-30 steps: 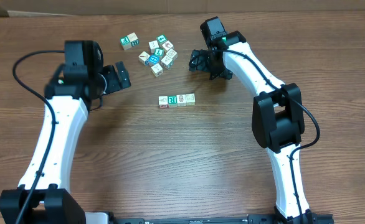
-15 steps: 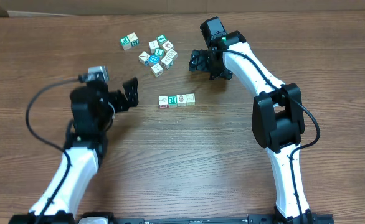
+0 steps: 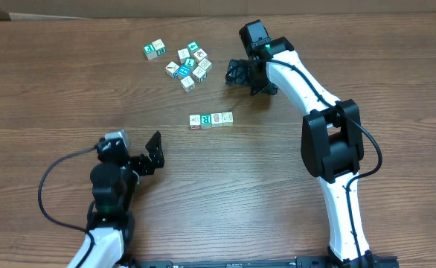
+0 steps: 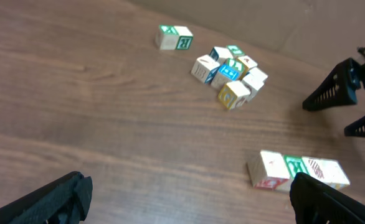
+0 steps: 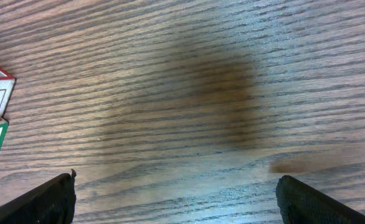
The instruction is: Form a horizontal line
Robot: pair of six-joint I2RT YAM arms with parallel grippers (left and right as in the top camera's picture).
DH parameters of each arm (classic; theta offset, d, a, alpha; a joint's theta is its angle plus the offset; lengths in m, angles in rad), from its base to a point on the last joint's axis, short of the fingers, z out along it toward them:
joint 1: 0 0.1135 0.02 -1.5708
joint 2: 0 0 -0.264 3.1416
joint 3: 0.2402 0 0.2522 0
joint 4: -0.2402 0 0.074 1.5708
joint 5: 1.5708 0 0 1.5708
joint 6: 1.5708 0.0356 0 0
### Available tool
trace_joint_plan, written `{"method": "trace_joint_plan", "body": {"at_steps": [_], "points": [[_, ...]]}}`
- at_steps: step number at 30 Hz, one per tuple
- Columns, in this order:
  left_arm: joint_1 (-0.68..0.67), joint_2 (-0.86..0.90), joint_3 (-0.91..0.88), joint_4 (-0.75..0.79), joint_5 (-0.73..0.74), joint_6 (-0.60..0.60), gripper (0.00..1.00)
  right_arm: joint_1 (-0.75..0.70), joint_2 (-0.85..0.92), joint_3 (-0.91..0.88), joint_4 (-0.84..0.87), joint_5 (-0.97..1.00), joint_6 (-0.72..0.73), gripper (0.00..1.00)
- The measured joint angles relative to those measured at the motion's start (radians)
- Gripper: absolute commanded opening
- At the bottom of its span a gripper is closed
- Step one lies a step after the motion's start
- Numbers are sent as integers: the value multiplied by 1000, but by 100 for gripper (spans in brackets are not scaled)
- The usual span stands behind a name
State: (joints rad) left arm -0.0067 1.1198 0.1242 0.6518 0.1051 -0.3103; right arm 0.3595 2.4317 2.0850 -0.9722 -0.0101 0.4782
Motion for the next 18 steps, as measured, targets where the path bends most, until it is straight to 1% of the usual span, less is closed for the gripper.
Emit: {"method": "trace_joint_plan", "body": {"at_steps": [6,14,18], "points": [[0,-100,-97,9,-29,0,100,0,0,0,0,0,0,100],[0,-273,-114,-200,-66,0,99,0,0,0,-1,0,0,100],[0,-381,-116,-360,-74,3,100,0,0,0,0,0,0,100]]}}
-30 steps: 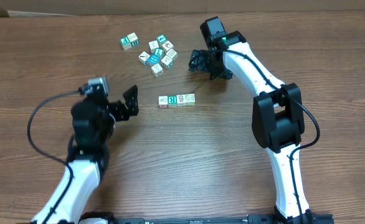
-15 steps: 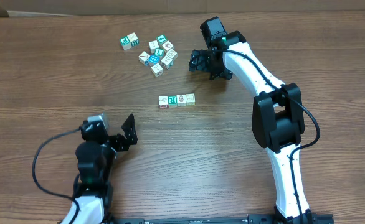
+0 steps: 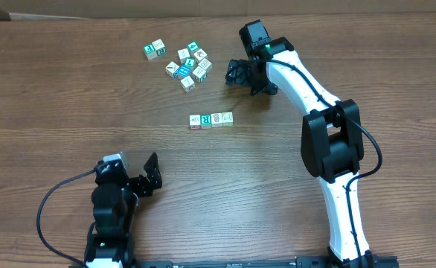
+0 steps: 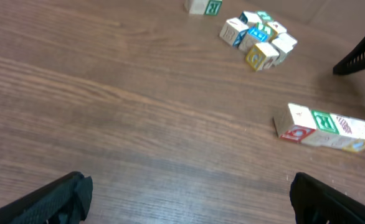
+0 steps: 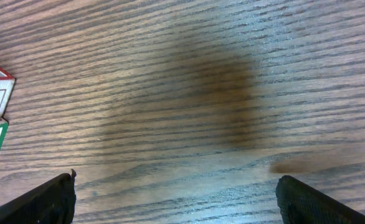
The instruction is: Form a horizontal line
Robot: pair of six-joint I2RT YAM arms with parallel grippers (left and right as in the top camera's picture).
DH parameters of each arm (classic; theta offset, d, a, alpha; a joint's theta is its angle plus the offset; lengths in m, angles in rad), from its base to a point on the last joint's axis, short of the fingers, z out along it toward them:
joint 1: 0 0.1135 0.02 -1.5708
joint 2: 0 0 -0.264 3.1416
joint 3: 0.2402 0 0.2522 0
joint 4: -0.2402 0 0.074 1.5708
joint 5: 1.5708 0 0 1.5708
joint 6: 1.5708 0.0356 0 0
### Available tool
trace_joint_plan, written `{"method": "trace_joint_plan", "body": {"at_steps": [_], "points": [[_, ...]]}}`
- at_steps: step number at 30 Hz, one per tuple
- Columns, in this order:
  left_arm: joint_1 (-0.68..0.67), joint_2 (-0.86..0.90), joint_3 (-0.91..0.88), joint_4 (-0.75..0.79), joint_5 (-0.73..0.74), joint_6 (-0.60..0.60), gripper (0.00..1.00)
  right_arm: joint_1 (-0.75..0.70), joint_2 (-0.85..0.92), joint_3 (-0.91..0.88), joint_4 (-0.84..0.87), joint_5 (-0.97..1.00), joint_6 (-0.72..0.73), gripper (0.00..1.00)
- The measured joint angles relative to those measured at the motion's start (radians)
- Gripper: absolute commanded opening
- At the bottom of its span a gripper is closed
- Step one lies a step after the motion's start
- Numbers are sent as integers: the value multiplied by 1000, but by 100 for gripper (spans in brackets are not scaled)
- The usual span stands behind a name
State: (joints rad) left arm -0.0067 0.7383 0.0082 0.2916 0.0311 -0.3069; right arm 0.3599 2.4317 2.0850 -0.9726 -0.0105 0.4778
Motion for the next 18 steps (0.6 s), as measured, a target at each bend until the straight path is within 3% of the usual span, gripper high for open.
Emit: {"method": "trace_joint_plan", "body": {"at_steps": [10,18], "points": [[0,-381,0,-347,-26,32,99,0,0,0,1,0,1,100],[0,-642,0,-368,-28,112,100,0,0,0,0,0,0,100]]}}
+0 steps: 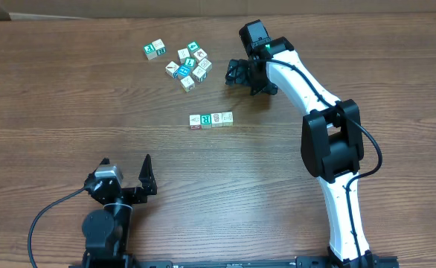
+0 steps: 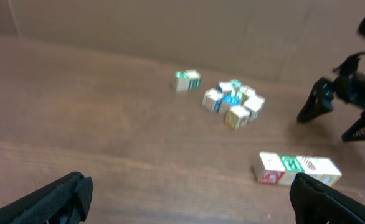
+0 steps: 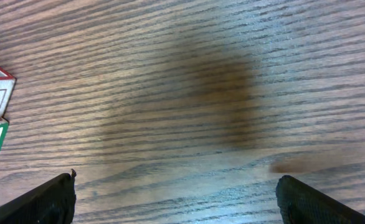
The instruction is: Form a horizontal line
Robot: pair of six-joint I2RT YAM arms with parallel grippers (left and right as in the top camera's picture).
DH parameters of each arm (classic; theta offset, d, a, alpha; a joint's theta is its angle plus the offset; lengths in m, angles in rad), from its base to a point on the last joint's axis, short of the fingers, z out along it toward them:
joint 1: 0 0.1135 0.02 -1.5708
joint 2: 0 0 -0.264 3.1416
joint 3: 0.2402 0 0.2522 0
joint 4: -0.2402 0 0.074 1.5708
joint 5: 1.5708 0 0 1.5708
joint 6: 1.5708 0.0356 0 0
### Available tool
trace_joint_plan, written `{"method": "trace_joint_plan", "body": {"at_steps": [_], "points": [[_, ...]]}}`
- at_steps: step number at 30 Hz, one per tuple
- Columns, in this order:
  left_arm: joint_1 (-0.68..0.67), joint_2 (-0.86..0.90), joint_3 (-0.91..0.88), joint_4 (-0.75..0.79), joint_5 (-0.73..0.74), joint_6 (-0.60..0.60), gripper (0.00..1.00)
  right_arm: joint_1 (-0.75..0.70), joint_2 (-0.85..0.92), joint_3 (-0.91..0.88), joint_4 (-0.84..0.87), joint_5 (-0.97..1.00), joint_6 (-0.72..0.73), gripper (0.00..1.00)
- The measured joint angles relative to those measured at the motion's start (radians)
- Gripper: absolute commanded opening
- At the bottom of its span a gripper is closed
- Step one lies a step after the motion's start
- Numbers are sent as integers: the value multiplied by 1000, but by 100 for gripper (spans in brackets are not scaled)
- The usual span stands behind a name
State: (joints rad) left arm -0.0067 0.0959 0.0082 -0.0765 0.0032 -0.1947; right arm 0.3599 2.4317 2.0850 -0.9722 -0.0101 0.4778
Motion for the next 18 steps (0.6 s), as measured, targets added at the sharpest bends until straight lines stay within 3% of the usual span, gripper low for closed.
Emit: {"method": "trace_joint_plan", "body": {"at_steps": [5,18], "points": [[-1,-79,0,0,0,41,100,0,0,0,0,0,0,100],[-26,-79,0,0,0,129,100,0,0,0,0,0,0,100]]}}
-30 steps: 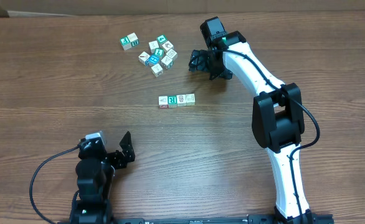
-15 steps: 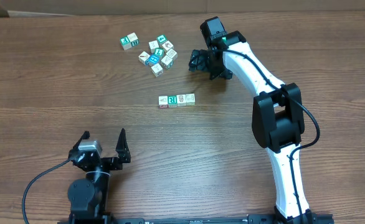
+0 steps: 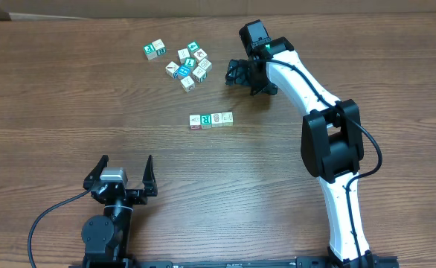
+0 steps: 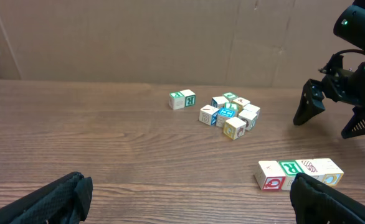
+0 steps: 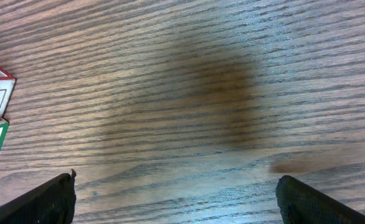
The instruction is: Form a horizontal line
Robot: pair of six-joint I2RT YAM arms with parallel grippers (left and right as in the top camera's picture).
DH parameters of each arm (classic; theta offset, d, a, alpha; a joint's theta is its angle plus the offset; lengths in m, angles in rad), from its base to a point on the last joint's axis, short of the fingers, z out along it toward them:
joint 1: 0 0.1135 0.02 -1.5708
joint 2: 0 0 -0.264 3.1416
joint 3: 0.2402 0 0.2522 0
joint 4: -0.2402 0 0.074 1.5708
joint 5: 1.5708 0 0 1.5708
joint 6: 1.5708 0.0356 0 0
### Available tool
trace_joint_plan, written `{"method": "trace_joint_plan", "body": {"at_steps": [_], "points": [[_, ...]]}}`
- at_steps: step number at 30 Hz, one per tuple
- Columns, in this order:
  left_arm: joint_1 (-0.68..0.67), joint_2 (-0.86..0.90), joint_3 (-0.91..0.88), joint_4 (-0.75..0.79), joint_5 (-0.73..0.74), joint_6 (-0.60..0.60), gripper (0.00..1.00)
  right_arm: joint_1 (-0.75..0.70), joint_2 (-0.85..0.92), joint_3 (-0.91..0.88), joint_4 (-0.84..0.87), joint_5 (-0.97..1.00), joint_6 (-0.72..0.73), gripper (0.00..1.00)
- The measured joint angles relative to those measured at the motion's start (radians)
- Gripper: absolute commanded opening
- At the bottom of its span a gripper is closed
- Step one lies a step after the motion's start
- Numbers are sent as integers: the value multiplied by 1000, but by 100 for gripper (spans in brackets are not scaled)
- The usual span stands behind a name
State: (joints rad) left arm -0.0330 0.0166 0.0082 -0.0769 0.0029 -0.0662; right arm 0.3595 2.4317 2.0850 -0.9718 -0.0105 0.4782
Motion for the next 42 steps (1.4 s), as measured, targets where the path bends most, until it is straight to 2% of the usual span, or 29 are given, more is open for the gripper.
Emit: {"method": "trace_joint_plan", "body": {"at_steps": [42], "points": [[0,0,0,0,0,18,100,0,0,0,0,0,0,100]]}}
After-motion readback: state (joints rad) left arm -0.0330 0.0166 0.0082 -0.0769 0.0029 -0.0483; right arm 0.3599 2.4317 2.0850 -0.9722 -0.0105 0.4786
